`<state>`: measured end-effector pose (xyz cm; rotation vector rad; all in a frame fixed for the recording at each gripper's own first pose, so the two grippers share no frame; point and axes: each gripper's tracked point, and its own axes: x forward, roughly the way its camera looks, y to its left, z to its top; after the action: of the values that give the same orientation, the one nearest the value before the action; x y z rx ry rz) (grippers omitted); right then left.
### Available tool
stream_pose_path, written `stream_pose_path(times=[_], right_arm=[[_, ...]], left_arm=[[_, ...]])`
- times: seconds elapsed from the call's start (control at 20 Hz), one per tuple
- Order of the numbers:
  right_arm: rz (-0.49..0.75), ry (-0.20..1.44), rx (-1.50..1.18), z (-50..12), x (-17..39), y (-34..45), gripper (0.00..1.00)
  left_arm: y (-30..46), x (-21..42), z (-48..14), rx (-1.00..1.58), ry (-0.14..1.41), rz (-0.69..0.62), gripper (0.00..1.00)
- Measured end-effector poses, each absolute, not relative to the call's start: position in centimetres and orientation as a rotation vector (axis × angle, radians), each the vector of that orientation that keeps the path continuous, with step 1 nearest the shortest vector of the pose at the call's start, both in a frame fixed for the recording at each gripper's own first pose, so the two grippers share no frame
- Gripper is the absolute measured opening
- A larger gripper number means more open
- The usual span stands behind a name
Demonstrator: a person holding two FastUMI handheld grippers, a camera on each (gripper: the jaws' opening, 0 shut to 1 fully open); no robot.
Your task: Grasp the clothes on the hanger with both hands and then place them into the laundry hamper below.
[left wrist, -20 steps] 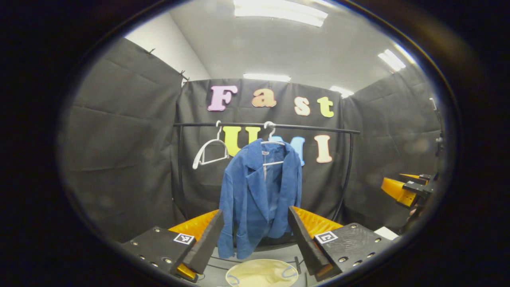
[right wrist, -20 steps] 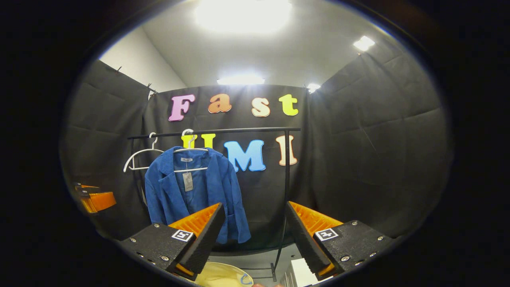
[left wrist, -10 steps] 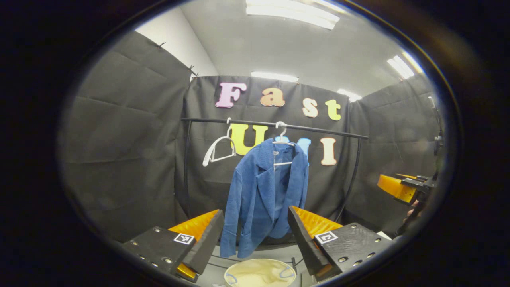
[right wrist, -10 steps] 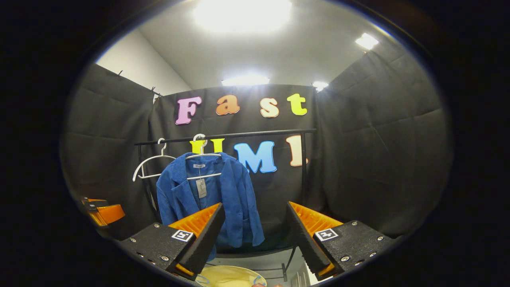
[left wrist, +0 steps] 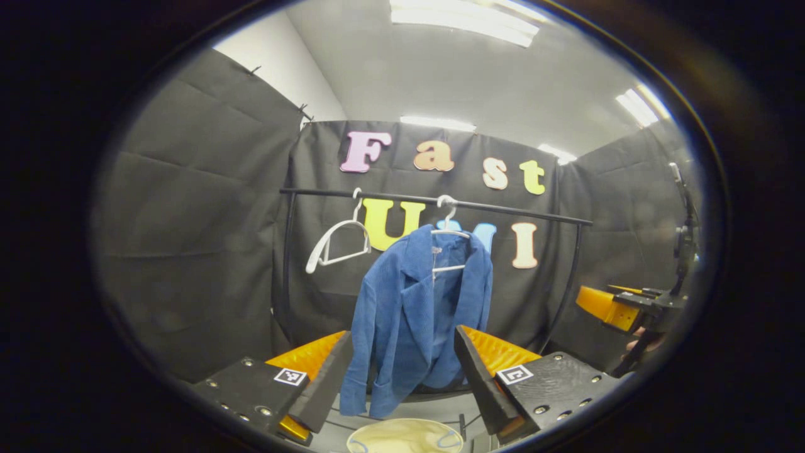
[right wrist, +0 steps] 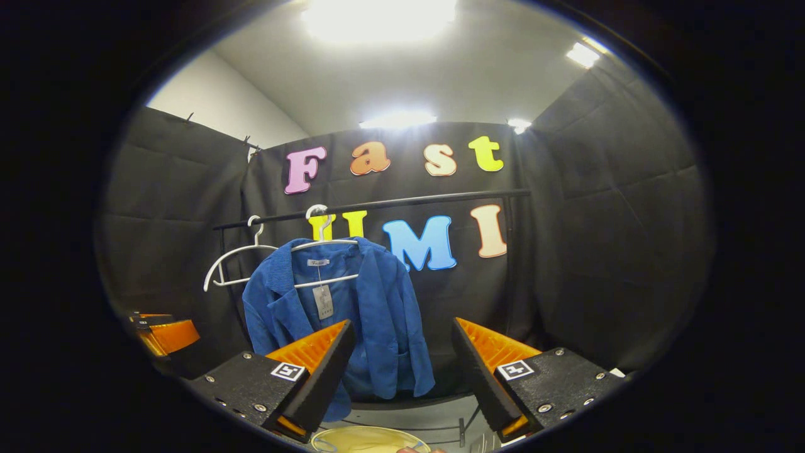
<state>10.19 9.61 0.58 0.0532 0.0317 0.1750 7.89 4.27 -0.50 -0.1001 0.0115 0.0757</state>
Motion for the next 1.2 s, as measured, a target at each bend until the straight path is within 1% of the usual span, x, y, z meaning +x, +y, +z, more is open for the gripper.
stream_pose_path(times=[0.15, 0.4, 0.65, 0.7, 0.75, 0.95, 1.2], right_arm=[[0.221, 0.054, 0.073, 0.0, 13.4, 10.5, 0.95], [0.284, 0.114, 0.121, -1.7, 19.6, 11.5, 0.94], [0.344, 0.167, 0.159, -3.3, 25.5, 12.4, 0.94], [0.356, 0.176, 0.171, -3.5, 26.6, 12.8, 0.91], [0.37, 0.183, 0.185, -3.7, 27.7, 13.1, 0.95], [0.446, 0.214, 0.226, -4.5, 31.3, 15.8, 0.95], [0.518, 0.213, 0.222, -5.3, 34.2, 19.1, 0.95]], left_arm=[[3.4, 11.5, 0.1, -0.099, 0.009, 0.091, 0.93], [2.2, 17.7, -0.4, -0.135, 0.033, 0.132, 0.93], [1.3, 23.3, -1.4, -0.114, 0.06, 0.187, 0.93], [1.2, 24.3, -1.7, -0.116, 0.066, 0.198, 0.92], [1.1, 25.3, -1.9, -0.12, 0.07, 0.21, 0.92], [2.0, 28.8, -2.5, -0.114, 0.075, 0.313, 0.92], [2.9, 32.1, -3.7, -0.114, 0.086, 0.396, 0.92]])
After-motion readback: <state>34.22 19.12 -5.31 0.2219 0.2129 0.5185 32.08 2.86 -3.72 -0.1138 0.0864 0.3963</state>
